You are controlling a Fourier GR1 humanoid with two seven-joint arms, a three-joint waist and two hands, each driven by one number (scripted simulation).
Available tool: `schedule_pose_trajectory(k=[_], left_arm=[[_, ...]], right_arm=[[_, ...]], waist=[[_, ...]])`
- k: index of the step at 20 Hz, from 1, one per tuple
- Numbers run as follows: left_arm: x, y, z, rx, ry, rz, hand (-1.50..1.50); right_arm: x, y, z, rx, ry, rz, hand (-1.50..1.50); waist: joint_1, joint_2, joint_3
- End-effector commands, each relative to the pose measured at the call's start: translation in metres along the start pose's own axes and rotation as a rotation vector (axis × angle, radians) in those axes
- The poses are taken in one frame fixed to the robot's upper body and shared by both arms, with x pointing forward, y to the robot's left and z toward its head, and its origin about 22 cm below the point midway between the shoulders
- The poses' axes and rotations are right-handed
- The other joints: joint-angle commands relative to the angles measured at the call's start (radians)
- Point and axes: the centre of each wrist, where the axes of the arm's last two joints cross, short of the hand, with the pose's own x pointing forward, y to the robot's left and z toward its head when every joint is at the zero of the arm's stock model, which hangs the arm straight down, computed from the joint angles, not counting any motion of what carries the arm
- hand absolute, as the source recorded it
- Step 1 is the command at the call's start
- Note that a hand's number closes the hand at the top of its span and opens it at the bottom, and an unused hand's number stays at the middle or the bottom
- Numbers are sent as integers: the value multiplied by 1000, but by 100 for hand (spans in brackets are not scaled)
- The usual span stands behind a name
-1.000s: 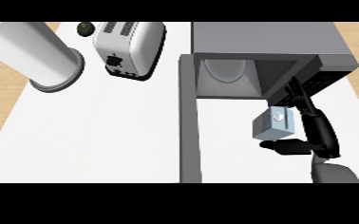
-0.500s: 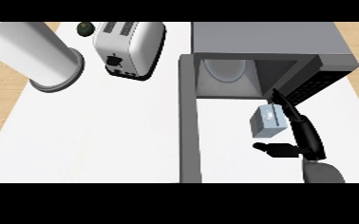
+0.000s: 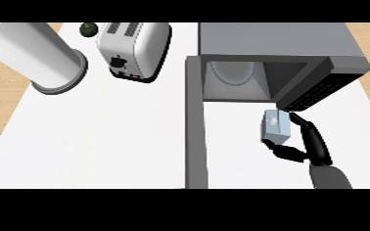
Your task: Pick up the milk, place it into the microwave and close the microwave
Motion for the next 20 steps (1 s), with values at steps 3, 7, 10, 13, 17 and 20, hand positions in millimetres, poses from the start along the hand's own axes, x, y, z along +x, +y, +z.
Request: schedule_pose_trajectory(k=[3, 7, 10, 13, 17, 20], left_arm=[[10, 2, 3, -11, 1, 8, -150], [-7, 13, 1, -7, 5, 25, -150], [-1, 8, -8, -30, -13, 12, -150], [2, 1, -8, -48, -8, 50, -150], [-5, 9, -4, -17, -13, 37, -150], [-14, 25, -1, -2, 4, 21, -150]], right_arm=[[-16, 3, -4, 40, 13, 129, 150], [-31, 7, 1, 27, -4, 151, 150], [-25, 25, -23, 14, -13, 185, 150], [-19, 44, -33, -21, -49, 187, 150], [-19, 41, -35, -34, -150, 93, 150], [-14, 57, -39, -9, -212, 42, 150]], waist=[[4, 2, 1], [6, 6, 1], [16, 9, 2], [29, 14, 4], [14, 9, 3], [3, 6, 1]])
